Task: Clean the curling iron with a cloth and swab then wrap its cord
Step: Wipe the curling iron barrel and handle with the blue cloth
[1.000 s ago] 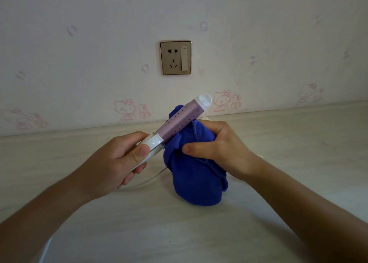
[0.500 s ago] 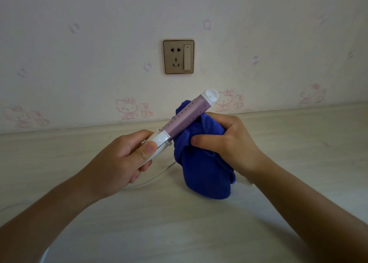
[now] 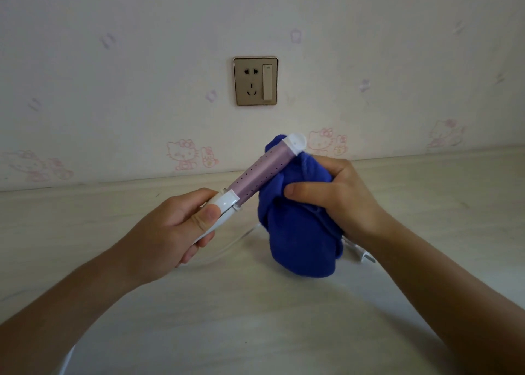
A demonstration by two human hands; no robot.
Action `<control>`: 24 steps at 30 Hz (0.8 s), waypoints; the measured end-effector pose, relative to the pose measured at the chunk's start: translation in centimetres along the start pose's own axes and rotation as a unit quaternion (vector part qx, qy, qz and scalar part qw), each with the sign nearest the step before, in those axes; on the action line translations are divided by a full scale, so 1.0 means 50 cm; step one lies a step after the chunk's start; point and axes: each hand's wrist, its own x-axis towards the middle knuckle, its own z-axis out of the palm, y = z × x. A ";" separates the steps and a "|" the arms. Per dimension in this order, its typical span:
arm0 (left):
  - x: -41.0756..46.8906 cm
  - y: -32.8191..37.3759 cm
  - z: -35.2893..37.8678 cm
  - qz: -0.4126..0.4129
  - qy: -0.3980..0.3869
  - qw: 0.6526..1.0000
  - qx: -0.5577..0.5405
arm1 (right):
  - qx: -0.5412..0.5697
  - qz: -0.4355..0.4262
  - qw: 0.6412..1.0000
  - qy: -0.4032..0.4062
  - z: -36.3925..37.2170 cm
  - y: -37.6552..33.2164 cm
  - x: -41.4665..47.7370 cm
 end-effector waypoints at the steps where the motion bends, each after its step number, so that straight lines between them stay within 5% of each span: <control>1: 0.001 0.002 0.002 0.001 0.003 1.000 0.001 | -0.006 -0.002 1.000 -0.018 0.010 0.003 -0.003; 7: 0.003 0.016 0.002 0.008 0.015 1.000 0.013 | -0.008 0.004 0.998 -0.055 0.049 0.016 -0.012; 24: -0.005 -0.019 0.017 -0.014 0.013 1.000 0.006 | -0.039 -0.024 0.999 -0.002 0.074 0.060 -0.013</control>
